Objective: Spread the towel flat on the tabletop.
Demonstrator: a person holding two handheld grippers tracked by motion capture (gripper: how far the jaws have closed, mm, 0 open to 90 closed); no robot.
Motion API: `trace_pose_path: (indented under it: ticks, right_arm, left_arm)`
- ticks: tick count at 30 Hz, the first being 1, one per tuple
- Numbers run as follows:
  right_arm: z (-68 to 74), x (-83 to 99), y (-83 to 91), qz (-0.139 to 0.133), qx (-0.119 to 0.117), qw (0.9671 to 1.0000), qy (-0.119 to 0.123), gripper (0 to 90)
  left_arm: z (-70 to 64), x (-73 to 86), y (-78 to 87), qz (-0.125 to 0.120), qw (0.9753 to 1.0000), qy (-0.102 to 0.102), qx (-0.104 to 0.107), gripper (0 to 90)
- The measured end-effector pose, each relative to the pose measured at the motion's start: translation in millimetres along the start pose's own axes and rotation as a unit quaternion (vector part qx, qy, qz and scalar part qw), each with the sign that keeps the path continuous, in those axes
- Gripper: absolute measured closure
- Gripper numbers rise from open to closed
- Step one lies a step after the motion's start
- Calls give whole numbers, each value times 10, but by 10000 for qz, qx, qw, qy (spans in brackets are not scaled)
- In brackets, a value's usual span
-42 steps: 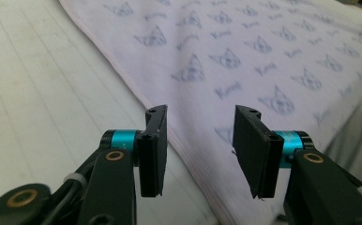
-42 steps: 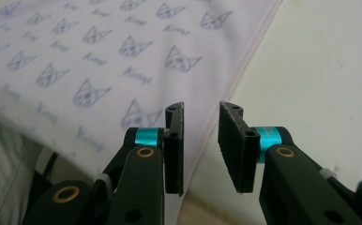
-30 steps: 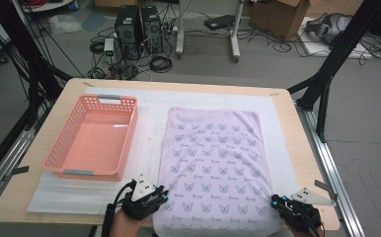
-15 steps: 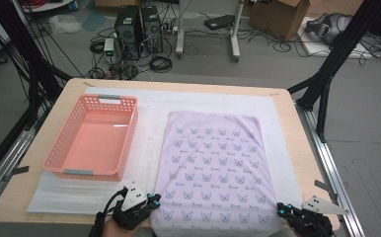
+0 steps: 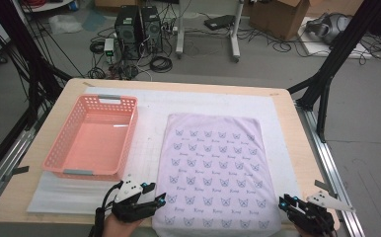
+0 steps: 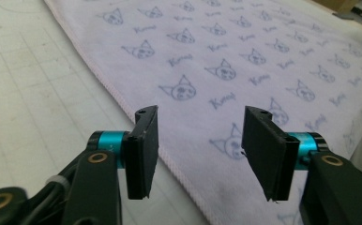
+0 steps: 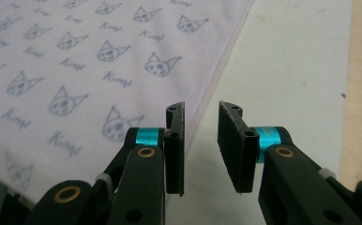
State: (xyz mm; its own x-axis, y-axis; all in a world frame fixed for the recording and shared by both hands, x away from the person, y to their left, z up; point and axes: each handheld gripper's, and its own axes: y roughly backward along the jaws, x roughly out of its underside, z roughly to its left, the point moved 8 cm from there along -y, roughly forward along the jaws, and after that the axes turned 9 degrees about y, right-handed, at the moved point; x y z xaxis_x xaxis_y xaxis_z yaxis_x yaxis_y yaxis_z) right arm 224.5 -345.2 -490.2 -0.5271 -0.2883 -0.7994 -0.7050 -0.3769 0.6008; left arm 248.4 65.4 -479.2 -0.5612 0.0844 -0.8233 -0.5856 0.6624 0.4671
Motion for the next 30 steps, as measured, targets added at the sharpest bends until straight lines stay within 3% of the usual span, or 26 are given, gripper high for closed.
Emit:
trace_pose_path:
  ticks: [3,7,10,12,15,20,24,30]
  right_arm:
    - [59,-61,-133,91,-42,9998,173,711]
    - [45,-56,-251,391,121,9977,543,709]
    - [-69,-52,-209,461,268,9977,414,693]
    - [-118,-66,-185,371,272,9984,334,657]
    - [-152,-151,-178,32,143,9997,170,548]
    - [-132,-308,-196,-360,93,9990,242,428]
    - [-105,-365,-222,-456,126,9985,274,348]
    - [-77,-387,-240,-488,98,9983,305,313]
  left_arm:
    - [33,-62,-14,-65,10000,3,12,434]
    - [123,-161,-60,-149,9998,95,13,410]
    - [169,-238,-114,-198,9997,92,70,401]
    - [190,-286,-158,-246,9996,103,110,387]
    - [202,-340,-208,-289,9993,97,194,370]
    - [215,-386,-229,-350,9988,41,353,366]
    - [233,-382,-214,-381,9987,35,330,337]
    - [220,-359,-184,-434,9987,-15,281,316]
